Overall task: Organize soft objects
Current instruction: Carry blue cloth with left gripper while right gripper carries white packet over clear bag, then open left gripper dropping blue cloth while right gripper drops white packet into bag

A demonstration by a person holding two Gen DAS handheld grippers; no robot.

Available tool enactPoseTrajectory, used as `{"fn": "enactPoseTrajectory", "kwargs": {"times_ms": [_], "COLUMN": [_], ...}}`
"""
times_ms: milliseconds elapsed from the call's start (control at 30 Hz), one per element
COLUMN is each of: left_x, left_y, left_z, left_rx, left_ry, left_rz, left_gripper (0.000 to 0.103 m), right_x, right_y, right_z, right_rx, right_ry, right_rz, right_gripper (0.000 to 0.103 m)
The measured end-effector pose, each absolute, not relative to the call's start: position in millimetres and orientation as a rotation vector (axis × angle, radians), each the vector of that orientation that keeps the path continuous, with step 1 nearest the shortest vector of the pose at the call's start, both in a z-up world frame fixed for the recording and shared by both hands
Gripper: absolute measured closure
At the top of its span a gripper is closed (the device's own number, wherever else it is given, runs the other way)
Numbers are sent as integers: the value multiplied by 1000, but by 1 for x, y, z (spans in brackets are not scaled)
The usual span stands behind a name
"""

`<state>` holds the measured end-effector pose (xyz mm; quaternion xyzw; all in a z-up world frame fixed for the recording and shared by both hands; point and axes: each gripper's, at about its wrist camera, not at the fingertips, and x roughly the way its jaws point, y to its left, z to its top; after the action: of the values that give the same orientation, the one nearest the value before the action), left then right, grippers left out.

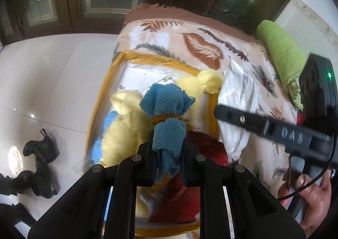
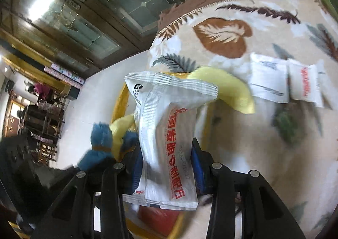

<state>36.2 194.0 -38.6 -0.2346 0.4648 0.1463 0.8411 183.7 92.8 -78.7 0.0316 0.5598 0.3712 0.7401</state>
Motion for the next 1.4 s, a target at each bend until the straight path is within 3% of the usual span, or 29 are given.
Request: {"fn": "enactPoseTrajectory", "kwargs": {"times_ms": [433,633,767,967,1033,1100,1400], "left_x": [42,43,43,35,30,25,27], "left_y": [209,206,201,200,199,195,171], "left_z": [-72,-67,-61,-43,-34,-23,4], "left_rx": [-515,-506,-468,-442,-453,-445,-410], "left_ry": [1031,1023,1016,951,914,869,820], "left_rz": [311,325,341,373,363,356,335], "left_gripper": [87,86,84,72,51,44,41], "right_x": [187,183,181,168,163,159,153], "right_y": [105,91,89,91,89,85,47], "right_z": [-102,-82,-73,-58,-52,-48,-37], "right_rx": [81,80,96,17,-17,-41,-103], "right_ry": [1283,1211,1170,1099,1058,1022,932], "right_rz": [776,783,798,805,792,772,689], "right_gripper": [60,47,45,45,44,35,31]}}
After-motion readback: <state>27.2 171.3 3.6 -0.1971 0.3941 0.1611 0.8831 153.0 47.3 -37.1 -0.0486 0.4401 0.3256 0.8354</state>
